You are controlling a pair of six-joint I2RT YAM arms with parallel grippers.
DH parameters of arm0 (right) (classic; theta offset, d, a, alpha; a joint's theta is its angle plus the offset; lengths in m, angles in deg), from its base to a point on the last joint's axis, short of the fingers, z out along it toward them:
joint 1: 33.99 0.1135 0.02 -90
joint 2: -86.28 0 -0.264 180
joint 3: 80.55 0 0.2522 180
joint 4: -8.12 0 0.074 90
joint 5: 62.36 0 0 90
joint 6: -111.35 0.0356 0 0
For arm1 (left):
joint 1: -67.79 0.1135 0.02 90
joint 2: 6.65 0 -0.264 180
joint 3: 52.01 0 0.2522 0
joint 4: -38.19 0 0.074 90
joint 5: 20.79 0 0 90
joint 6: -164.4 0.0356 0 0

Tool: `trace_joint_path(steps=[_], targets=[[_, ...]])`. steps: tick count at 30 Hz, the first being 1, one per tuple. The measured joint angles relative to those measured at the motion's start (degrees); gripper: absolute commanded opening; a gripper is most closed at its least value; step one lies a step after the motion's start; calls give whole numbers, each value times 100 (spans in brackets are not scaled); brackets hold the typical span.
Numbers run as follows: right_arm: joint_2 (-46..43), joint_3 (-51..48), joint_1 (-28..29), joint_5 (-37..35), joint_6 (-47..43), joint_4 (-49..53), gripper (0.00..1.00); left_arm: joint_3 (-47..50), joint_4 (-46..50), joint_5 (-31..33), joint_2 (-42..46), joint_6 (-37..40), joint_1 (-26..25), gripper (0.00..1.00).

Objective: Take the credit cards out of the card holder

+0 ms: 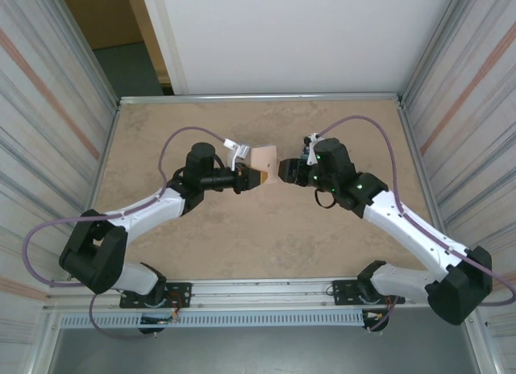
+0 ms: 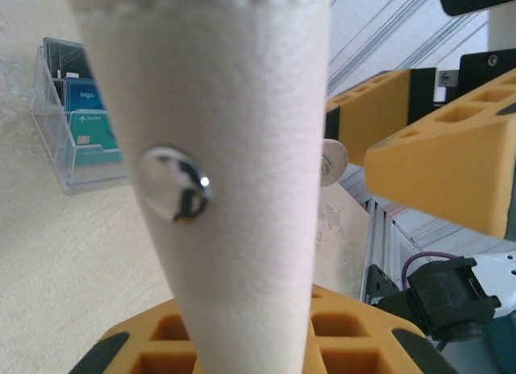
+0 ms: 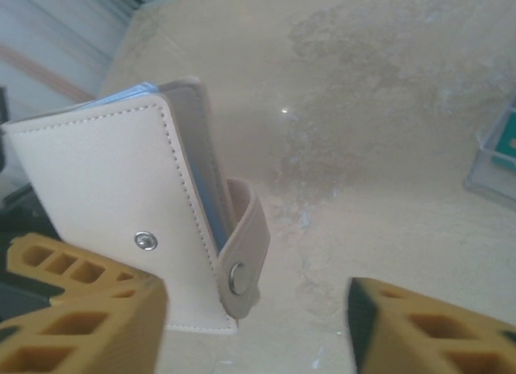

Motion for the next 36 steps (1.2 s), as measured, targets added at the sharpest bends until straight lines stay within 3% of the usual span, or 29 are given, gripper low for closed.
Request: trace_joint_path(steps=[7,14,28,36], targets=[[-195,-774,-887,1449,2,-984,91,-155,229,-435,4,186,149,0],[-192,-870,-927,2736,-55,-1799,92,-354,570,-874,79,483,157,0],[81,-870,-927,3676,-186,-2455,57,-407,699,-1690,101,662,157,0],[90,-870,-951,3989,-153,-2667,22,-407,660,-1875,208,658,157,0]])
